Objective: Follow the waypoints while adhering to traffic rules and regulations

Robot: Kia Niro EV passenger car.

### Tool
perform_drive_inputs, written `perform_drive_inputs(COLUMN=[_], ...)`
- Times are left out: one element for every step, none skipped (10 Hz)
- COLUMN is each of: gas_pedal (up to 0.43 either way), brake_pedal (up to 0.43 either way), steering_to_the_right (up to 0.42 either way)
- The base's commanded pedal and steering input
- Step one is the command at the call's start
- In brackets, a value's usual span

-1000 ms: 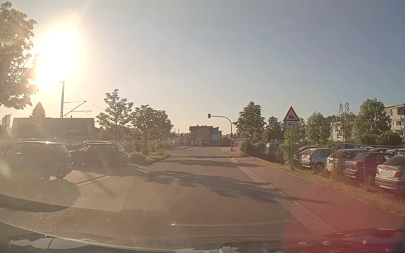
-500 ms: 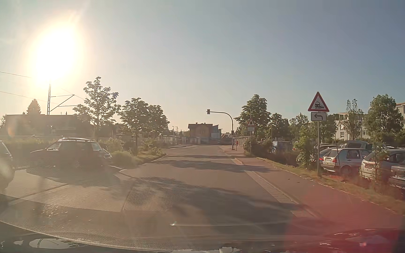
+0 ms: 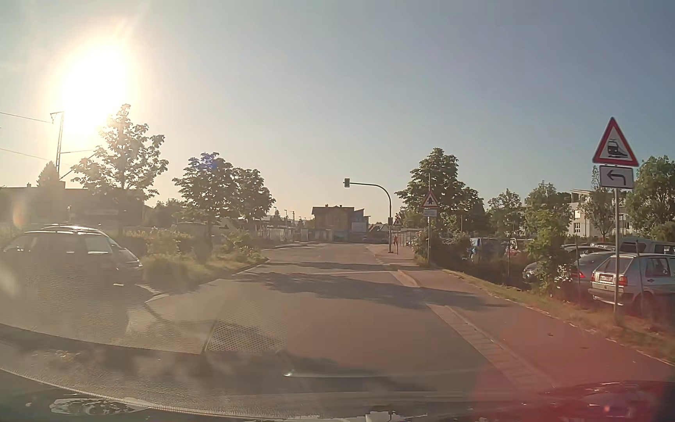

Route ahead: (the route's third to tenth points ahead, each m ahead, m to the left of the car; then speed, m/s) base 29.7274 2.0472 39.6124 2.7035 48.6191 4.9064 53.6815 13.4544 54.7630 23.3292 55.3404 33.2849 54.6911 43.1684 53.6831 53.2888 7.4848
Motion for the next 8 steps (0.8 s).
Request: perform_drive_inputs(gas_pedal=[0.000, 0.000, 0.000, 0.000, 0.000, 0.000, 0.000, 0.000], brake_pedal=[0.000, 0.000, 0.000, 0.000, 0.000, 0.000, 0.000, 0.000], steering_to_the_right=[0.002, 0.002, 0.002, 0.002, 0.002, 0.002, 0.002, 0.002])
